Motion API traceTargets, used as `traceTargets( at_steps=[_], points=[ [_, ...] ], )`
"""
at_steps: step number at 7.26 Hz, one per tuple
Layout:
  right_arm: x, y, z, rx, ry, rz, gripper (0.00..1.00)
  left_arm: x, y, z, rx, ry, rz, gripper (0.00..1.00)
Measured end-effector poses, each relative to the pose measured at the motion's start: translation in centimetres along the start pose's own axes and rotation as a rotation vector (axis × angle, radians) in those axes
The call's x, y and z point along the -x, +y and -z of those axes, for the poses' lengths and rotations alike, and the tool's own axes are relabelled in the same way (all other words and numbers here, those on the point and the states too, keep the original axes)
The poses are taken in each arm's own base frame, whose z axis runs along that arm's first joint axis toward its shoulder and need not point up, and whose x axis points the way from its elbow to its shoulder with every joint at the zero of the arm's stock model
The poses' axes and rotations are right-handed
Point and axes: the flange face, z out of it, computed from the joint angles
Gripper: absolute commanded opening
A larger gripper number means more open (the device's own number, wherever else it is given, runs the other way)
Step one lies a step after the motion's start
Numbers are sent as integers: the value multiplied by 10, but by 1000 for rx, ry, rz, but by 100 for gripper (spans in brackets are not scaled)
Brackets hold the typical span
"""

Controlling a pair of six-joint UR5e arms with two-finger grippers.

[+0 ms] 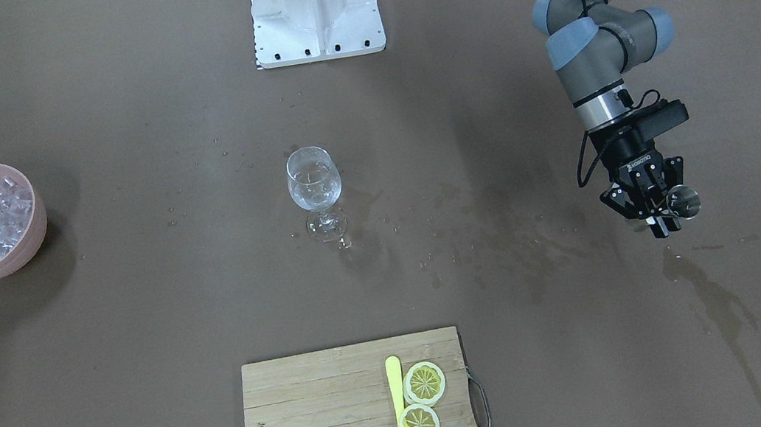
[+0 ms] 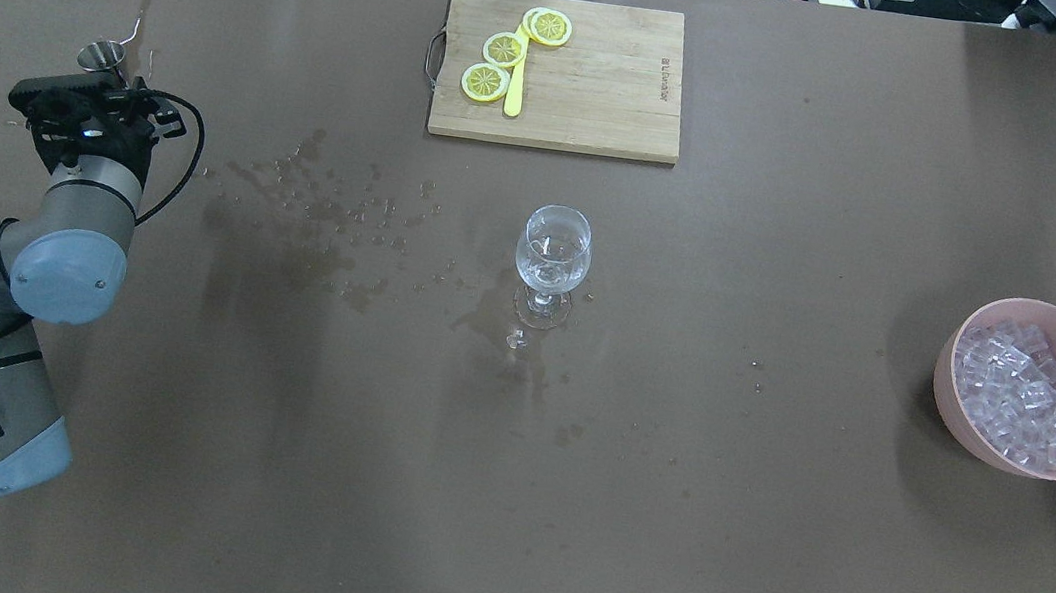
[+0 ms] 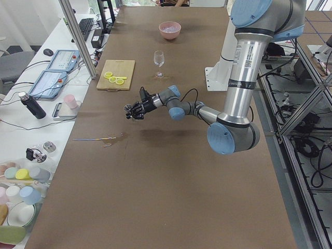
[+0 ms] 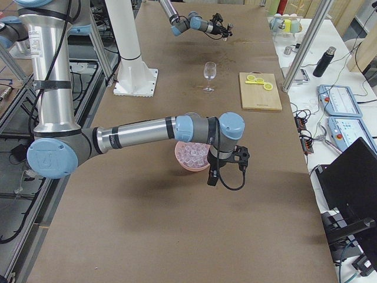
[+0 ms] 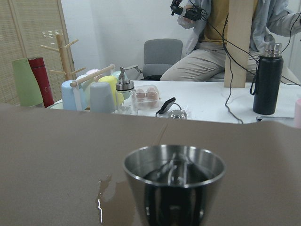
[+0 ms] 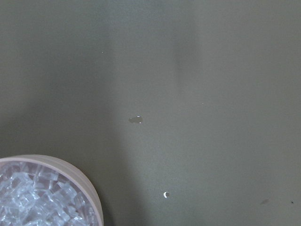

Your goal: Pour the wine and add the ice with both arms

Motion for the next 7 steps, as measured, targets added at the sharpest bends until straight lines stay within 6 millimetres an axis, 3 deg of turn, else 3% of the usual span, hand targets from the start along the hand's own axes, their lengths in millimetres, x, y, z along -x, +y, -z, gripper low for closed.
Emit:
traceTargets(
  at_steps=[3, 5, 7],
  points=[
    [-1, 1, 0, 1, 0, -2, 100, -43, -67, 61, -15, 103, 38, 0],
    [1, 3, 2, -3, -9, 1, 100, -109, -88, 102, -3, 197, 39, 0],
    [4, 3, 4, -4, -32, 1, 100, -181, -83, 157, 62, 325, -35, 0]
  ],
)
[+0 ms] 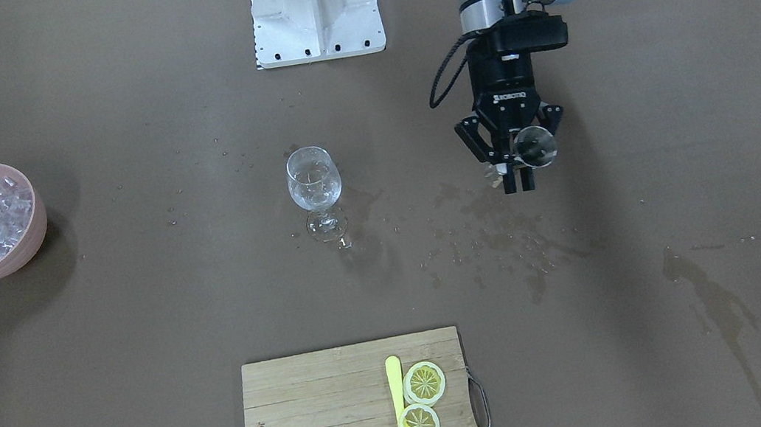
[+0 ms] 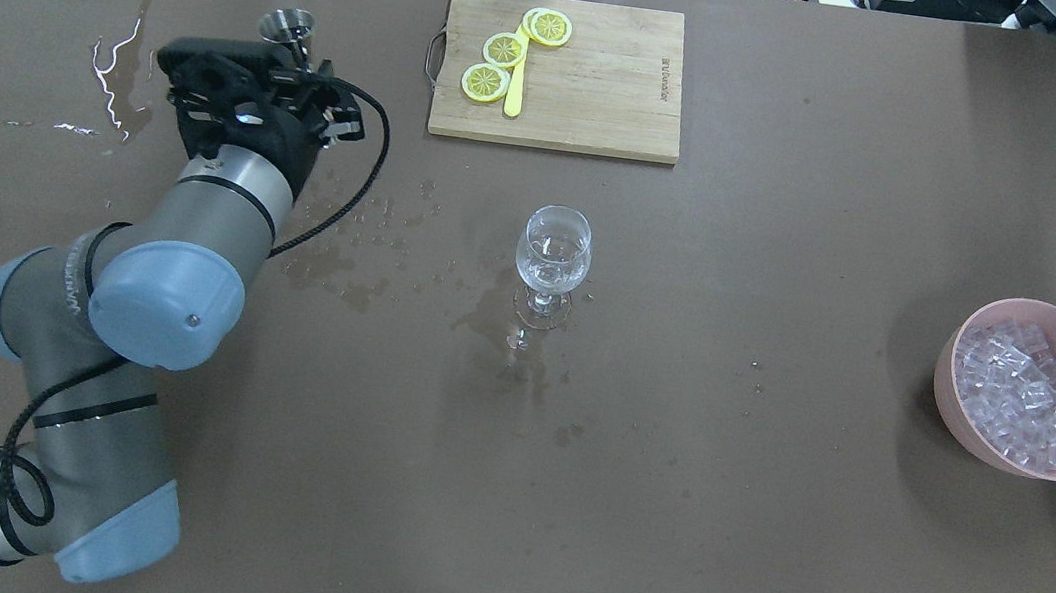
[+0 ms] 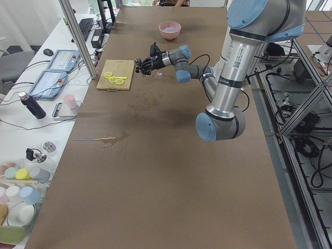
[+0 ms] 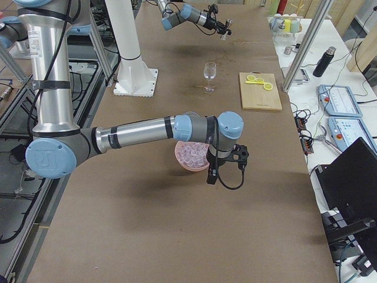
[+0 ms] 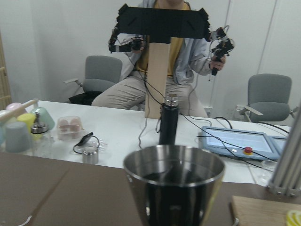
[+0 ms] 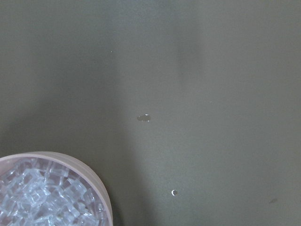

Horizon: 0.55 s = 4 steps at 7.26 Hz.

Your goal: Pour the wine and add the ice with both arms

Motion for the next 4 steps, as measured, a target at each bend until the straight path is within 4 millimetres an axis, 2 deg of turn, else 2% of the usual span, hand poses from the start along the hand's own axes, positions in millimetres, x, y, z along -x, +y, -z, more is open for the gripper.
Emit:
traceTargets(
  at_steps=[1, 2, 4],
  points=[
    [2, -1, 1, -2, -6, 2, 100, -34, 3, 15, 31, 59, -22, 0],
    [4, -3, 4, -6, -9, 6, 100, -59, 5, 27, 72, 109, -26, 0],
    [8, -6, 7, -13, -8, 13, 100, -96, 8, 44, 167, 174, -38, 0]
  ],
)
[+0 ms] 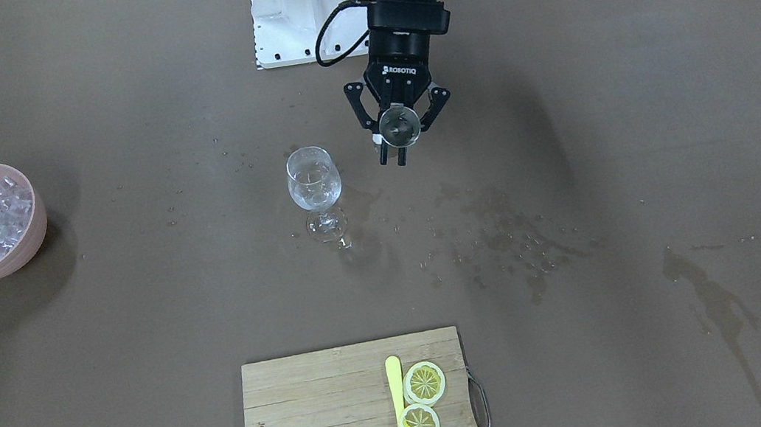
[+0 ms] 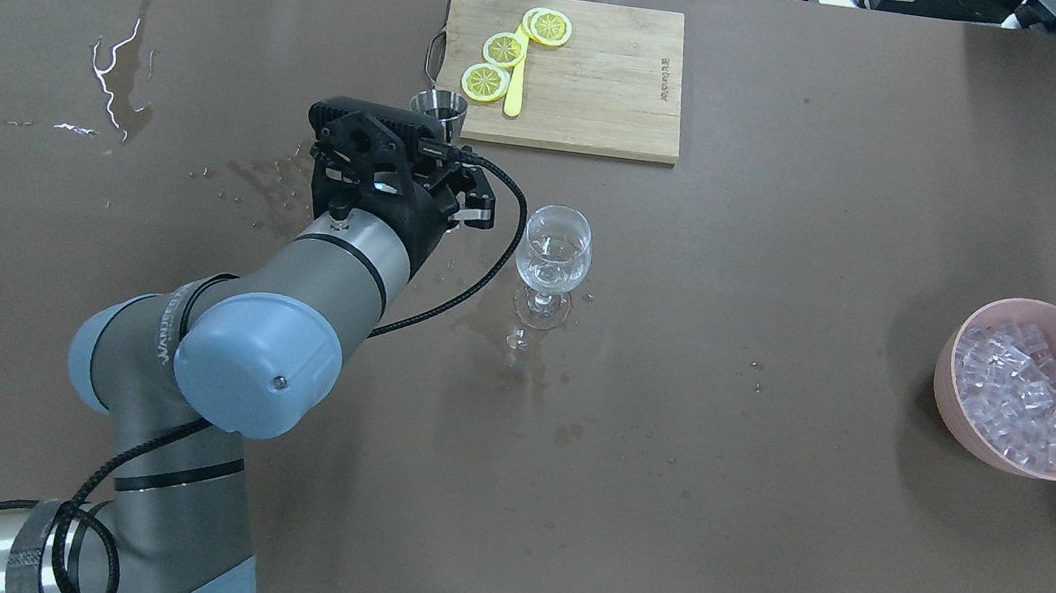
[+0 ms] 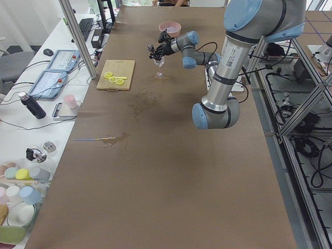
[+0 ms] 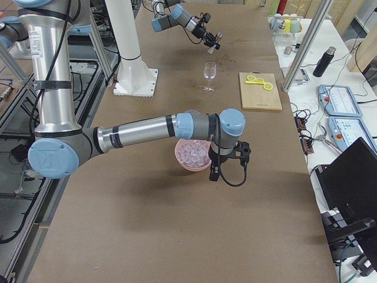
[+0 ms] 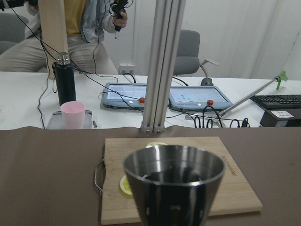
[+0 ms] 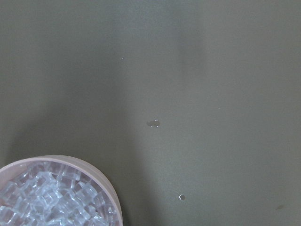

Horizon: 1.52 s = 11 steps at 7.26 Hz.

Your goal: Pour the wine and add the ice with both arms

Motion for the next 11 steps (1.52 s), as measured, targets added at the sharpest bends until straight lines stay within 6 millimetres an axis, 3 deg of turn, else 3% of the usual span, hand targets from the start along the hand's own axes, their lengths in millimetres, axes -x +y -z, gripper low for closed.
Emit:
traceTargets(
  at_steps=[2, 5, 11],
  points=[
    [-2, -1, -1, 2, 5, -3, 100, -30, -5, 7, 62, 6, -20, 0],
    [-2, -1, -2, 3, 2, -4, 100, -49, 10, 19, 172, 36, -47, 0],
    [-4, -2, -4, 8, 4, -17, 100, -92, -3, 35, 366, 49, -145, 0]
  ],
)
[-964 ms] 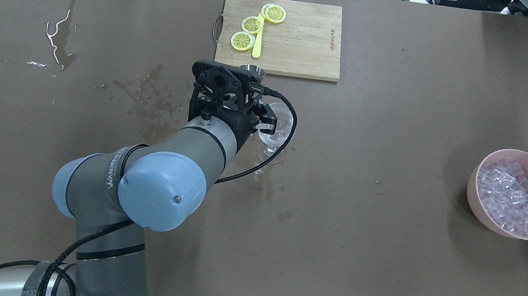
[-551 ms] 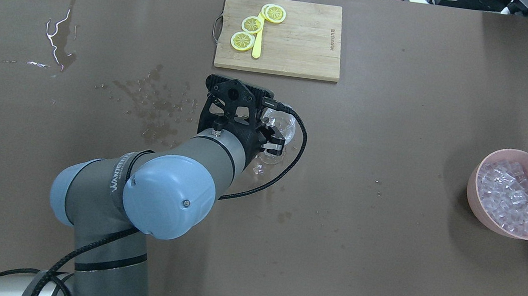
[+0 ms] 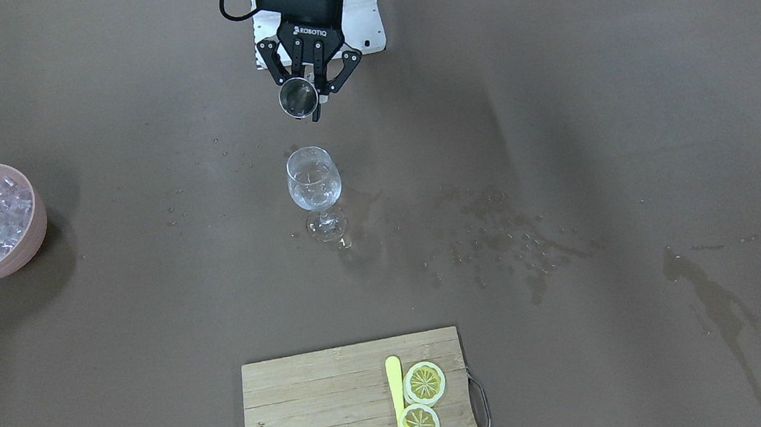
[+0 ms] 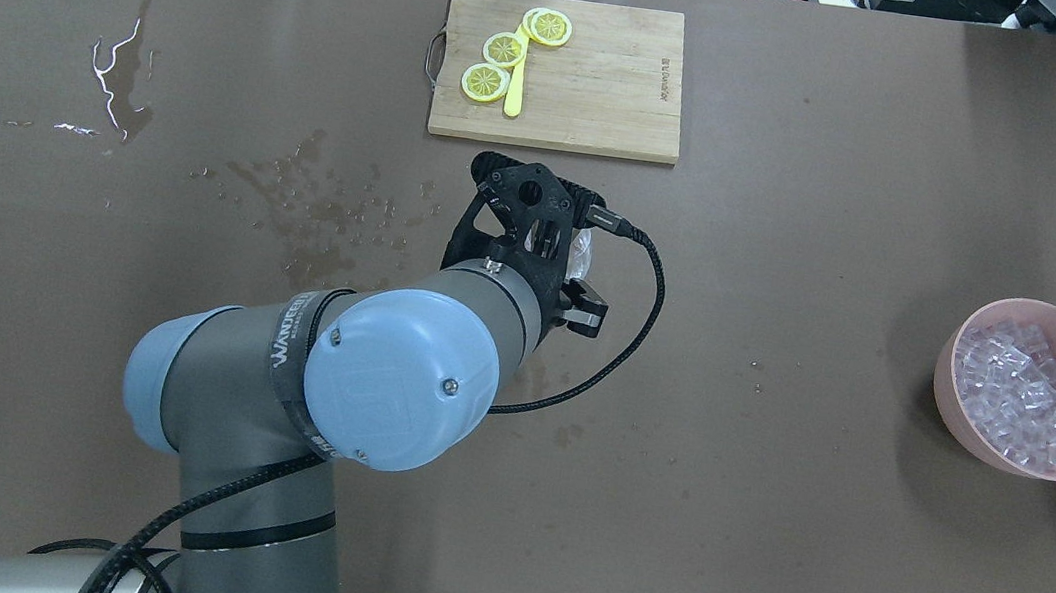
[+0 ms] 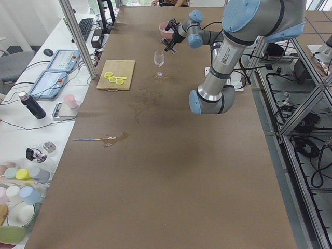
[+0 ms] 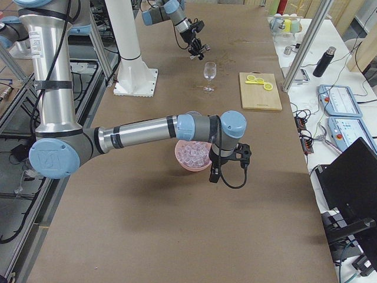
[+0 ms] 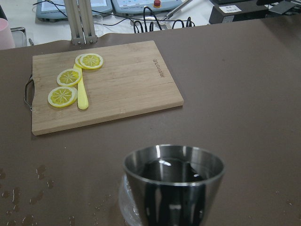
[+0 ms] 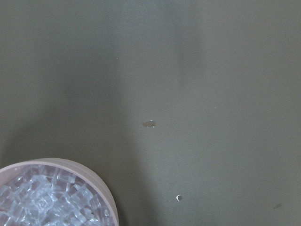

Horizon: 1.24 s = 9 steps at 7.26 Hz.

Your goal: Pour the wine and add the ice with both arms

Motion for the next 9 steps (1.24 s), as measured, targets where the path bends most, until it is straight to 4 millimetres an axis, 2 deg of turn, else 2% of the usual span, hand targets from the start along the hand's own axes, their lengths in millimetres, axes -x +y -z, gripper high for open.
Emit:
traceTargets(
  at_steps=[3, 5, 9],
  points=[
    [0, 0, 0, 1, 0, -1, 100, 4, -9, -8, 84, -14, -42, 0],
    [-1, 0, -1, 2, 0, -2, 100, 2, -24, -4, 163, -37, -70, 0],
    [-2, 1, -2, 4, 0, -4, 100, 7, -41, -4, 284, -79, -124, 0]
  ],
)
